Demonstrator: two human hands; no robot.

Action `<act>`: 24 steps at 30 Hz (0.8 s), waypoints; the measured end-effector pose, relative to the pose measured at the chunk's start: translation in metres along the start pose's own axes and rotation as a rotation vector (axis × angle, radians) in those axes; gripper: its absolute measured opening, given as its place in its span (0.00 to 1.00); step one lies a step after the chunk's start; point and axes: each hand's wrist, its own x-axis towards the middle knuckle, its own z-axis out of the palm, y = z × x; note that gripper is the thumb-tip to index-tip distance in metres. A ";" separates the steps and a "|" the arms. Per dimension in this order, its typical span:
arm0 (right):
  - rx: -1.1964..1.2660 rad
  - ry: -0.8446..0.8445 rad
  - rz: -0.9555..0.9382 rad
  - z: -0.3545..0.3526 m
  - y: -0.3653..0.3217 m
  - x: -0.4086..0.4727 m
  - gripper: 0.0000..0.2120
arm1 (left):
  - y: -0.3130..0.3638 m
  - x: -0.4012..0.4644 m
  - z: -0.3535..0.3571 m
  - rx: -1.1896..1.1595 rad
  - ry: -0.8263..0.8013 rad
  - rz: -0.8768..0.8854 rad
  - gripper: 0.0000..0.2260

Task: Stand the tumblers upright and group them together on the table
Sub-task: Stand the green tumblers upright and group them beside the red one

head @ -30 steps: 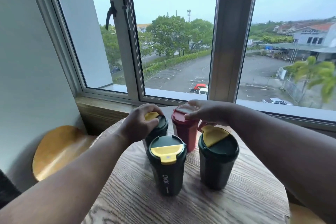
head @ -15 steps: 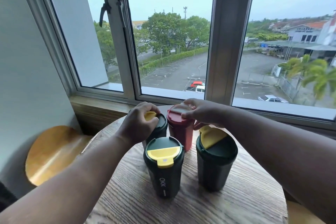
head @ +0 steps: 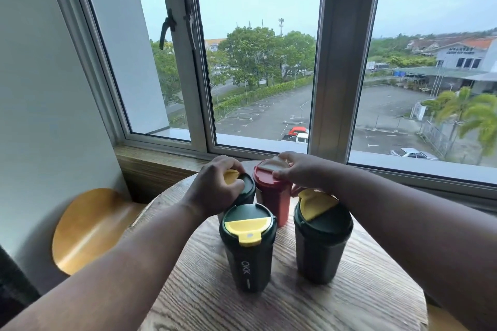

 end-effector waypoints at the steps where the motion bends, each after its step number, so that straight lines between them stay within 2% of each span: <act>1: -0.001 0.001 0.005 0.000 -0.001 -0.001 0.32 | 0.000 0.000 0.000 0.005 -0.004 0.001 0.13; 5: -0.030 -0.006 0.016 -0.003 -0.004 -0.006 0.33 | 0.002 -0.001 -0.005 0.023 -0.067 -0.026 0.15; 9: -0.092 -0.025 0.028 -0.012 -0.012 -0.022 0.30 | 0.008 -0.001 -0.014 0.037 -0.151 -0.052 0.18; 12: -0.177 0.088 -0.084 -0.017 -0.015 -0.036 0.32 | 0.013 -0.007 -0.021 0.059 -0.163 -0.036 0.19; 15: -0.292 0.142 -0.219 -0.021 -0.016 -0.061 0.25 | 0.020 -0.021 -0.028 0.044 -0.064 0.006 0.17; 17: -0.253 0.088 -0.274 -0.024 -0.014 -0.079 0.18 | 0.030 -0.035 -0.032 0.014 -0.038 0.039 0.14; 19: -0.224 -0.009 -0.304 -0.029 -0.012 -0.095 0.15 | 0.043 -0.051 -0.035 0.000 -0.082 0.069 0.11; 21: -0.242 -0.084 -0.302 -0.033 -0.012 -0.107 0.16 | 0.058 -0.065 -0.035 0.045 -0.138 0.088 0.11; 24: -0.276 -0.171 -0.282 -0.037 -0.010 -0.116 0.23 | 0.072 -0.081 -0.031 0.234 -0.156 0.048 0.22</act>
